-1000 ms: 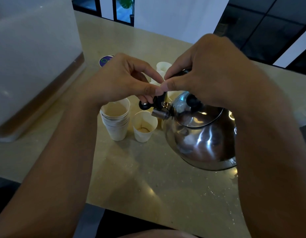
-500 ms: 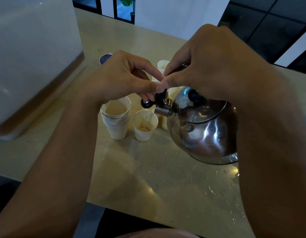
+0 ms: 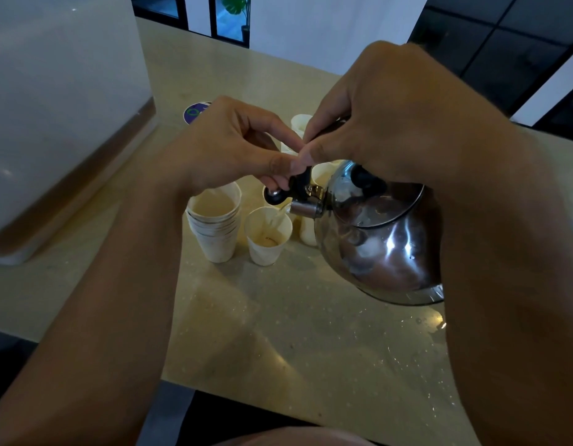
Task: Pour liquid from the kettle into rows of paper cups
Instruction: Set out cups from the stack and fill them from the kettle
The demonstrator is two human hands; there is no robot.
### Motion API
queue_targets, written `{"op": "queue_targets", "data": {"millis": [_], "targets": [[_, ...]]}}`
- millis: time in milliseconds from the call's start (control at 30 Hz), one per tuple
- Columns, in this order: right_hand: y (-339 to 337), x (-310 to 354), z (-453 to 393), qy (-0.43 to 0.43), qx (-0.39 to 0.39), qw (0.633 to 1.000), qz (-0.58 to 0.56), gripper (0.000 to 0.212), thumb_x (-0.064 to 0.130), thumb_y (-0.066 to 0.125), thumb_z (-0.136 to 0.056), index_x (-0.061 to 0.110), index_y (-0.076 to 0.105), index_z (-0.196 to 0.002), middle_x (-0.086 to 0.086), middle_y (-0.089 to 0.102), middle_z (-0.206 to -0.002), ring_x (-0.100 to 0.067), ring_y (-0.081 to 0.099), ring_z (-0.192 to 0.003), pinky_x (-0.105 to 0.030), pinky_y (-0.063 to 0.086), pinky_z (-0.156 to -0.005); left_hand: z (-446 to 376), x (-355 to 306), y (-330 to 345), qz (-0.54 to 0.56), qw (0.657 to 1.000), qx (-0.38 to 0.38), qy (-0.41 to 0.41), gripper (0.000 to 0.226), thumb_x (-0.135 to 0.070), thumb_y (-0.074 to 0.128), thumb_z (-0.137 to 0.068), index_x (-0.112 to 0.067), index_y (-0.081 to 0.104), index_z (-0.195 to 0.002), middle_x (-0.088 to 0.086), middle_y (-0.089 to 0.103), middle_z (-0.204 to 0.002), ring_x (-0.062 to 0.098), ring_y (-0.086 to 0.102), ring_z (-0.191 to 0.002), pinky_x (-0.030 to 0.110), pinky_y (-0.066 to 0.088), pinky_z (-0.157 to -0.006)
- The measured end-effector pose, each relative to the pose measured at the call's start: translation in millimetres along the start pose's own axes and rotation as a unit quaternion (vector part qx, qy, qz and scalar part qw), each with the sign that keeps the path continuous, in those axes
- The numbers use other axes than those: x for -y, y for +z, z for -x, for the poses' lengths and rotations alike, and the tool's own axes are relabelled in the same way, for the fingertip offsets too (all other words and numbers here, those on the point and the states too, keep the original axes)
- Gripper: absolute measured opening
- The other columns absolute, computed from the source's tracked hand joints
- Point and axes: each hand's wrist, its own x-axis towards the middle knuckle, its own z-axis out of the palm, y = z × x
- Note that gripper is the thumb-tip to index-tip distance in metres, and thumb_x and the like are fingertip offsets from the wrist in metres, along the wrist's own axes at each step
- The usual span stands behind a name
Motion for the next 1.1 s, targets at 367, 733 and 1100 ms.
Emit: {"op": "queue_targets", "data": {"millis": [367,733,1100], "targets": [[-1.5,2.1,3.0,-0.012,0.002,1.0,0.009,0.018,0.048,0.082,-0.075,0.035,0.078,-0.085,0.018,0.069,-0.078,-0.004,0.064,-0.071,-0.017,0.043,-0.061,1.2,-1.5,3.4,0.013,1.0,-0.004,0.003,0.041,-0.033,0.079,-0.066,-0.013,0.074,-0.102,0.015,0.076,-0.083,0.027,0.076,-0.076,0.038,0.063,-0.076],[-1.1,2.2,3.0,-0.015,0.002,1.0,0.019,0.02,0.048,0.08,-0.077,0.033,0.079,-0.089,0.015,0.071,-0.084,-0.002,0.063,-0.073,-0.015,0.045,-0.065,3.6,-3.2,4.4,0.009,1.0,0.004,0.006,0.041,-0.033,0.078,-0.066,-0.012,0.074,-0.102,0.015,0.077,-0.084,0.025,0.076,-0.076,0.033,0.063,-0.074],[-1.1,-5.5,6.5,0.002,-0.012,1.0,-0.002,0.021,0.047,0.081,-0.076,0.033,0.079,-0.091,0.022,0.067,-0.081,-0.002,0.064,-0.074,-0.014,0.043,-0.062,0.8,-5.3,4.2,-0.034,0.999,-0.014,0.001,0.041,-0.036,0.079,-0.067,-0.016,0.075,-0.103,0.01,0.077,-0.082,0.025,0.076,-0.074,0.035,0.063,-0.074]]}}
